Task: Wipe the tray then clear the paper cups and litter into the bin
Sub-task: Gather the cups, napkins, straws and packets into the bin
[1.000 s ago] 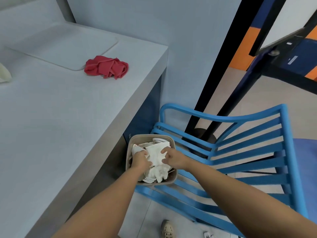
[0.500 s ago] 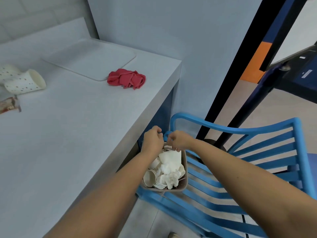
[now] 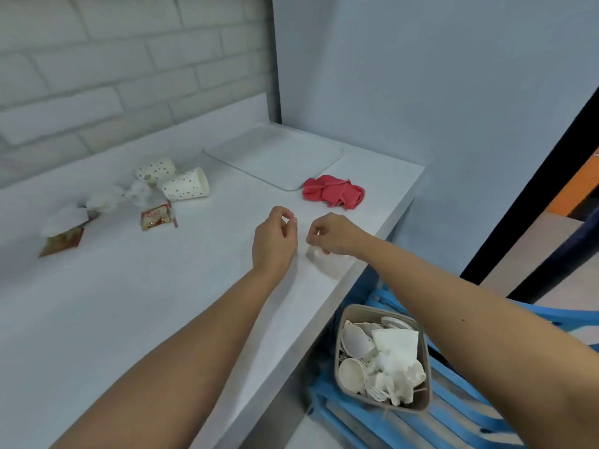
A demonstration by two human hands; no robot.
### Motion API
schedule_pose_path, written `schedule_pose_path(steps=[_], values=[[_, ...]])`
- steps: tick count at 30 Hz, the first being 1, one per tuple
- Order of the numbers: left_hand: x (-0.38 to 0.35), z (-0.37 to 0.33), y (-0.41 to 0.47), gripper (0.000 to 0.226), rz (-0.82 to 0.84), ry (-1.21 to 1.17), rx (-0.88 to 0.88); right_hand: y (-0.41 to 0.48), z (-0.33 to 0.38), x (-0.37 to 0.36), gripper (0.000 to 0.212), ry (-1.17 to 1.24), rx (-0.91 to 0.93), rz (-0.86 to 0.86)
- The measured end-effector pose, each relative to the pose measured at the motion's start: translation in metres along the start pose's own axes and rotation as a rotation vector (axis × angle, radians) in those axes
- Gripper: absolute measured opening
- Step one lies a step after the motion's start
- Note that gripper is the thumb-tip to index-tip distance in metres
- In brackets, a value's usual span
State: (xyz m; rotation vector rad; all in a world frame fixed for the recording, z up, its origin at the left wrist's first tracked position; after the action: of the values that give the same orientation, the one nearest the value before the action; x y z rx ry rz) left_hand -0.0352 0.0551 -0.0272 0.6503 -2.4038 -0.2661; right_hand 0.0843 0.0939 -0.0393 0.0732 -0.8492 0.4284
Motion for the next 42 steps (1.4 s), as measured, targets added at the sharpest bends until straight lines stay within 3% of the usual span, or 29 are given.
schedule_pose_path(steps=[11,22,28,33,36,39,41,42], values=[[0.123,0.113,0.055,0.013,-0.065,0.181,0.121,0.054,0.098,-0.074,0.019,0.016,0.056,0.037],[0.175,0.173,0.105,0.017,-0.070,0.273,0.146,0.124,0.139,-0.108,0.007,0.126,-0.002,0.020],[0.183,0.193,0.143,0.026,-0.108,0.338,0.189,0.174,0.146,-0.110,0.045,0.142,-0.009,-0.033],[0.176,0.194,0.192,0.029,-0.130,0.391,0.154,0.210,0.157,-0.118,0.057,0.176,0.030,-0.051],[0.166,0.193,0.217,0.030,-0.116,0.441,0.116,0.224,0.157,-0.122,0.051,0.194,0.021,-0.048],[0.155,0.196,0.240,0.033,-0.105,0.457,0.099,0.234,0.156,-0.123,0.011,0.211,0.051,-0.064],[0.151,0.197,0.255,0.037,-0.107,0.461,0.083,0.242,0.153,-0.123,0.039,0.225,0.072,-0.083],[0.148,0.196,0.261,0.039,-0.100,0.479,0.060,0.243,0.151,-0.122,0.042,0.242,0.075,-0.087]])
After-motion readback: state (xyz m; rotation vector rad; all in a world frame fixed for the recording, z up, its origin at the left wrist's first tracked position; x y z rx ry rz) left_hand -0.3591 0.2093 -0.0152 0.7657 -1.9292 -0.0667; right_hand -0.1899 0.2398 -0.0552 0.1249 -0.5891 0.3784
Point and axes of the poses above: each hand's wrist, its own y-axis towards the middle knuckle, its own x-axis out of the back of the hand, z = x × y, the point moved 8 cm from there along y, towards the middle knuckle, and after that the axes turned 5 degrees about -z, right-handed, at the moved point
